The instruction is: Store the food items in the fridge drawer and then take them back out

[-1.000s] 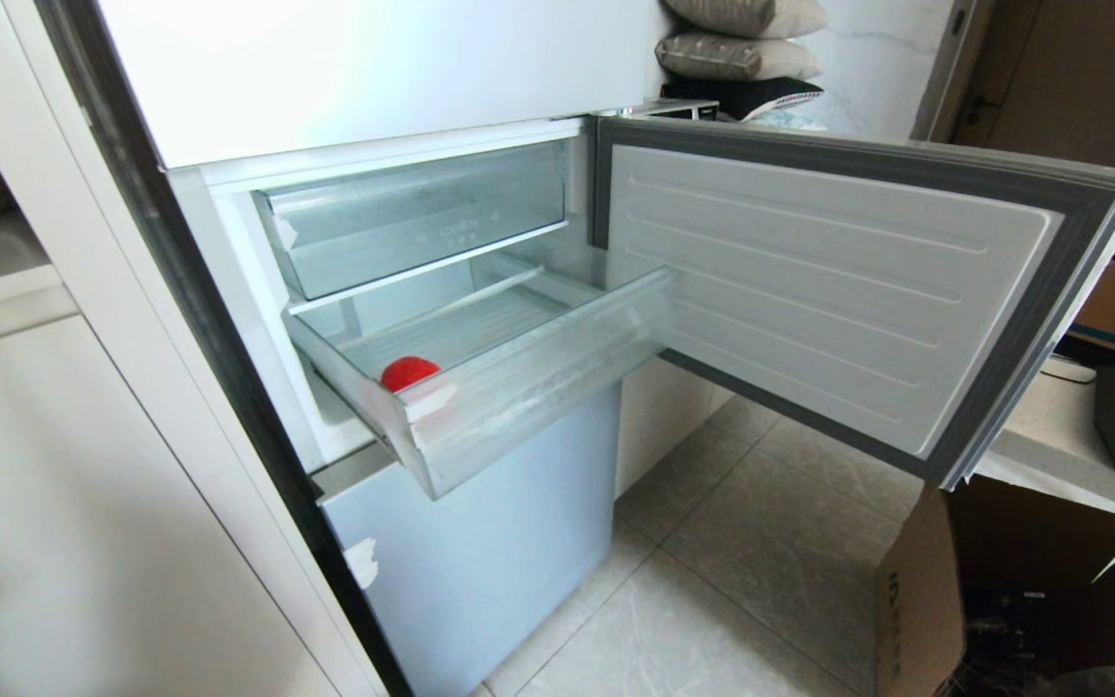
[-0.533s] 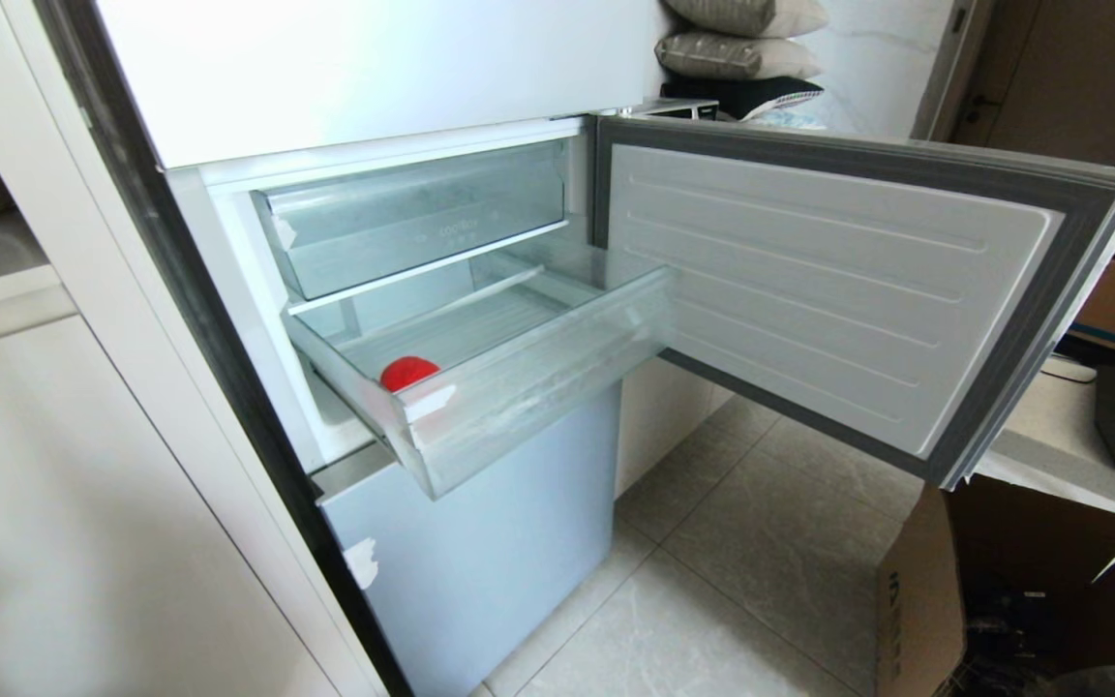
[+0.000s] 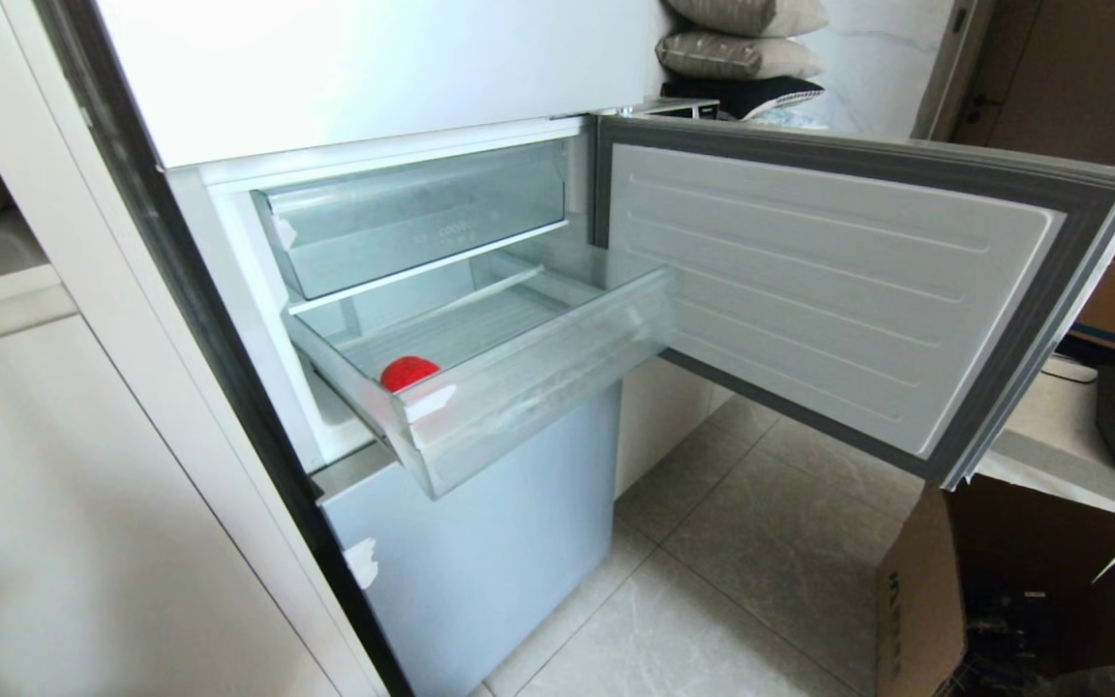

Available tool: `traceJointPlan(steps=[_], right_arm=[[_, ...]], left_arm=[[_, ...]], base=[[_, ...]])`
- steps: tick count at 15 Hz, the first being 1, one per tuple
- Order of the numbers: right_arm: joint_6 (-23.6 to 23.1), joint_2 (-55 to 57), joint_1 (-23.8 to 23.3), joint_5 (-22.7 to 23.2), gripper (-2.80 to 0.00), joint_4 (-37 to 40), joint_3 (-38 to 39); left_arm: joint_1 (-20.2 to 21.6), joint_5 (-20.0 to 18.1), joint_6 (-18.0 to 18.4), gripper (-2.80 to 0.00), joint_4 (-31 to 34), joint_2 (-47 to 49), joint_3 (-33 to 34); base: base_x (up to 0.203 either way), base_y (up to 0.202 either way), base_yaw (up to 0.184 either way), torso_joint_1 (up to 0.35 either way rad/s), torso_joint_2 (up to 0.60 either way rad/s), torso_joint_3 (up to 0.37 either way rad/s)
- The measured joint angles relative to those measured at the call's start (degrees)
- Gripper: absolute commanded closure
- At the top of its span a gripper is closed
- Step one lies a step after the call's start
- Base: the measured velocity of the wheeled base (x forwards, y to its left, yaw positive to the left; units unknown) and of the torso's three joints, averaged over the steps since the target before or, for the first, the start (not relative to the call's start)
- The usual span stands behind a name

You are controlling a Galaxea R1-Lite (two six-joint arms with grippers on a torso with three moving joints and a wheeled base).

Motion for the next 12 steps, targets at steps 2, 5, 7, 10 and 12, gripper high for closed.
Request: traceJointPlan(steps=[2,5,7,10,12], right_arm=[[0.0,0.2,0.06,0.02,-2.8,-0.14,-0.3],[-0.21,0.17,0.16,0.14,-2.8,-0.05,-0.16],[-0.09,-0.7,0.19,0.55,-2.8,0.06,0.79],[-0.29,-5.86,0.23,1.64,0.0,0.17,5.58],[-1.45,-12.06,0.37,3.57,0.0,0.12,11.99]], left_arm=[[0.0,0.0,0.01,0.0,-0.02,0.0,0.0],[0.0,0.0,0.02,0.0,-0.01,0.0,0.0],[0.0,0.0,0.02,0.0,0.0,0.0,0.0],[0.0,0.0,0.02,0.0,0.0,0.0,0.0],[0.0,0.0,0.02,0.0,0.0,0.0,0.0]], base=[[0.0,0.0,0.0,0.0,0.0,0.0],[0.0,0.0,0.0,0.0,0.0,0.0],[0.0,0.0,0.0,0.0,0.0,0.0],[0.0,0.0,0.0,0.0,0.0,0.0],[0.0,0.0,0.0,0.0,0.0,0.0]])
